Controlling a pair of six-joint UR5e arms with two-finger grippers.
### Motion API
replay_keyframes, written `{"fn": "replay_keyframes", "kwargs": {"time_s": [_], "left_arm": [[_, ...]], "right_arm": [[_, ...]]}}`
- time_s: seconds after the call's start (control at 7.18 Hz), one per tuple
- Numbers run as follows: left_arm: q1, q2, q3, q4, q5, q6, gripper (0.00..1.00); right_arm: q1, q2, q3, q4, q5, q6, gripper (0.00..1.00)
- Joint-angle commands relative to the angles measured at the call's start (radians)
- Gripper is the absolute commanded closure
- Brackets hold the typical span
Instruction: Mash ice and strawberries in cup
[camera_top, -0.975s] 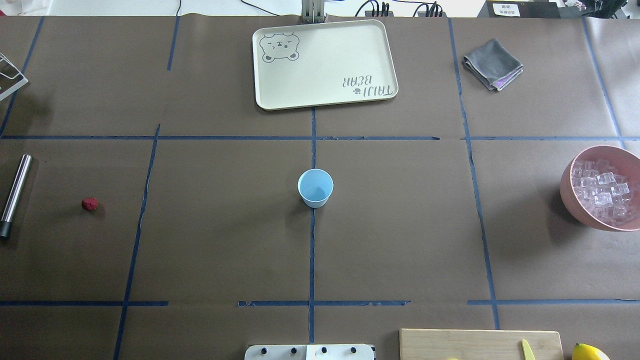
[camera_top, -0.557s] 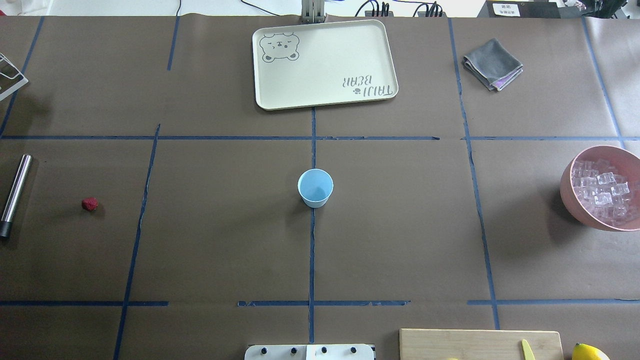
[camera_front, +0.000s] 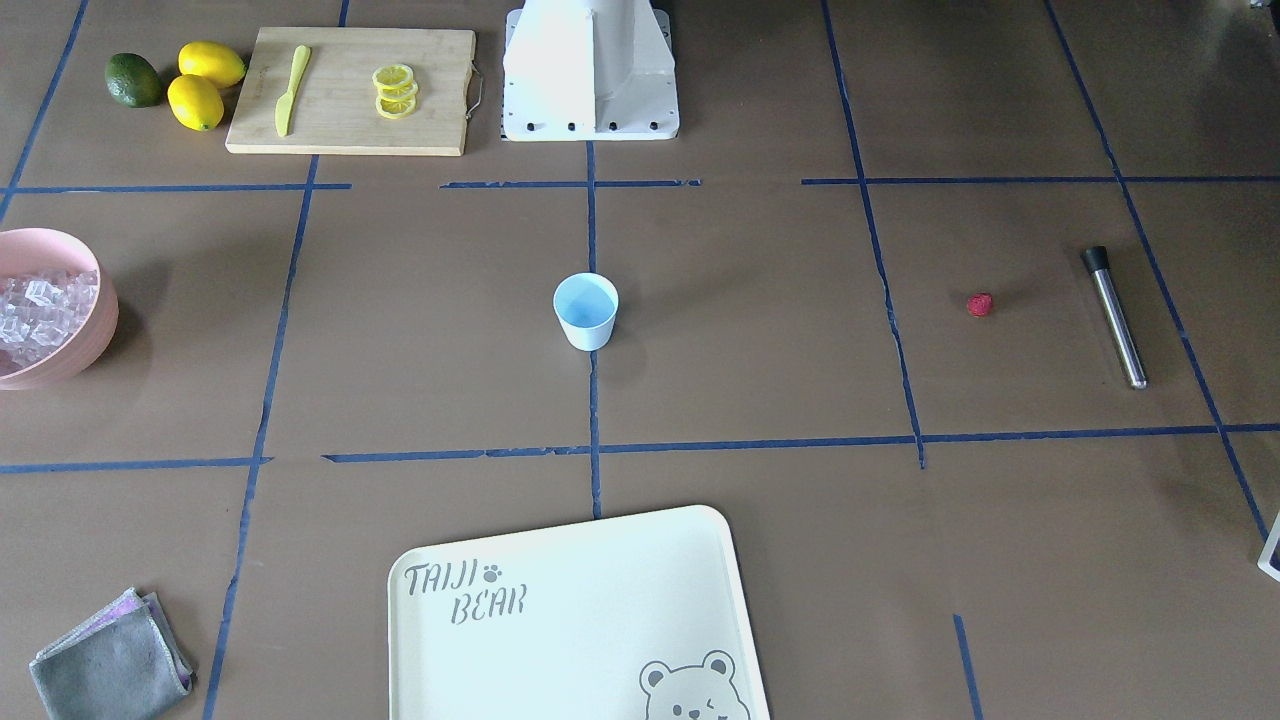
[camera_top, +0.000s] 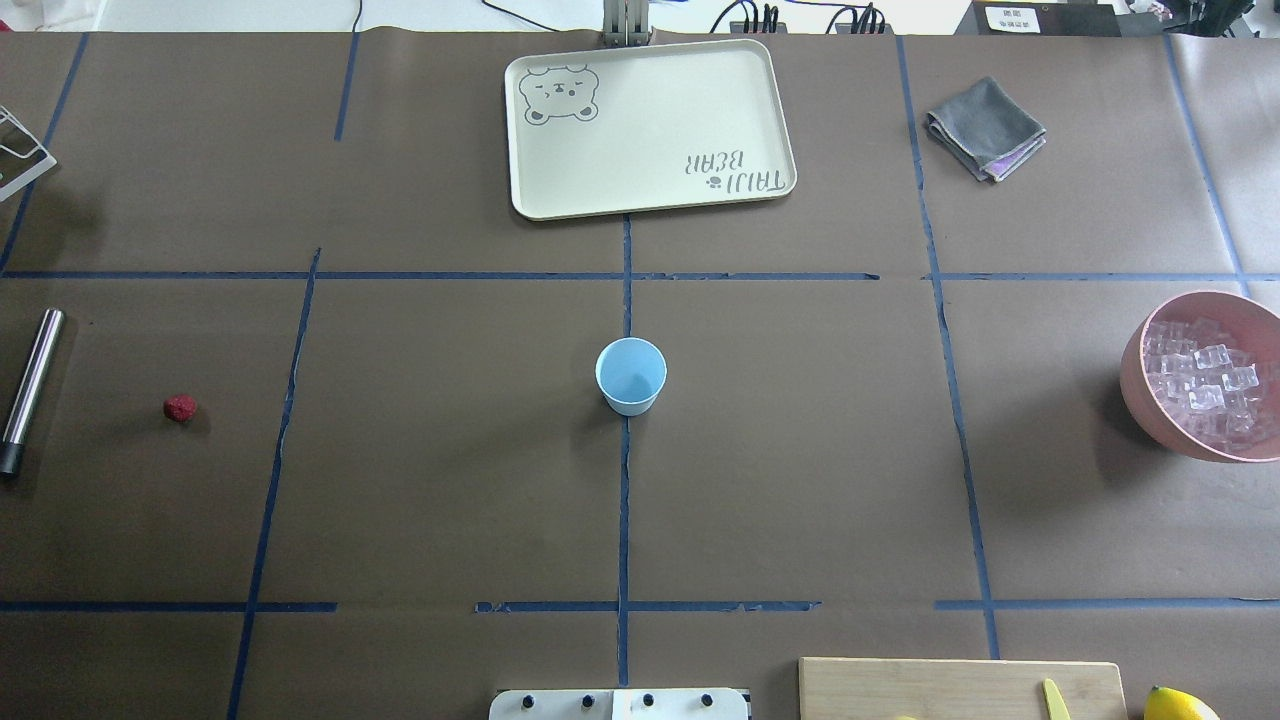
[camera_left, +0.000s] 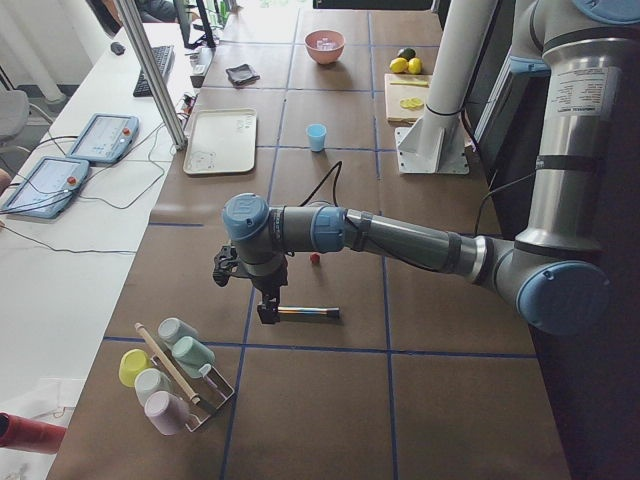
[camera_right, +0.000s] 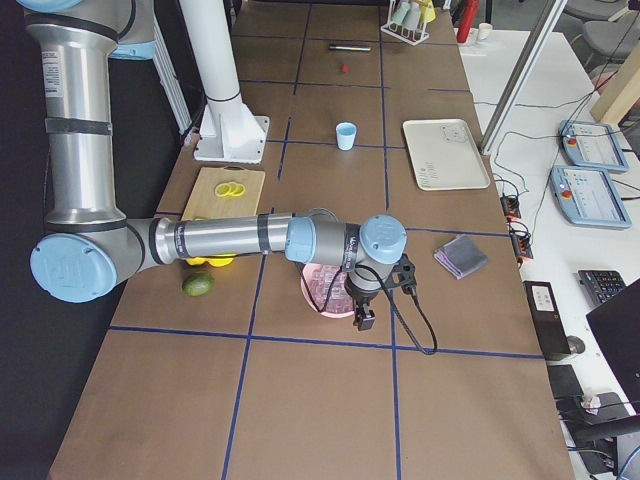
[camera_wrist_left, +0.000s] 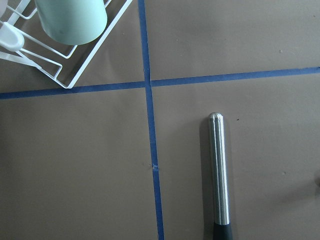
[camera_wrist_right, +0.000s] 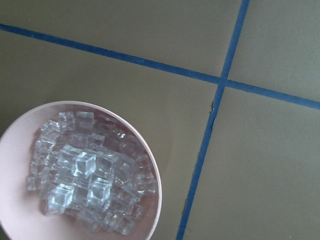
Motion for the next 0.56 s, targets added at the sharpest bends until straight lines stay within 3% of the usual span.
{"fn": "replay_keyframes", "kwargs": {"time_s": [0.0, 0.14, 0.42], "left_arm": [[0.000, 0.002, -0.010, -0.006, -0.001, 0.004, 0.00], [0.000, 0.016, -0.021, -0.006, -0.001, 0.007, 0.00], [0.000, 0.039, -0.074, -0.006, -0.001, 0.006, 0.00]], "right_arm": [[-0.069, -0.012, 0.101, -0.001, 0.025, 0.334, 0.01], [-0.123, -0.043, 0.170, 0.002, 0.024, 0.467, 0.01], [-0.205, -0.152, 0.179, 0.306, 0.007, 0.759, 0.02]]}}
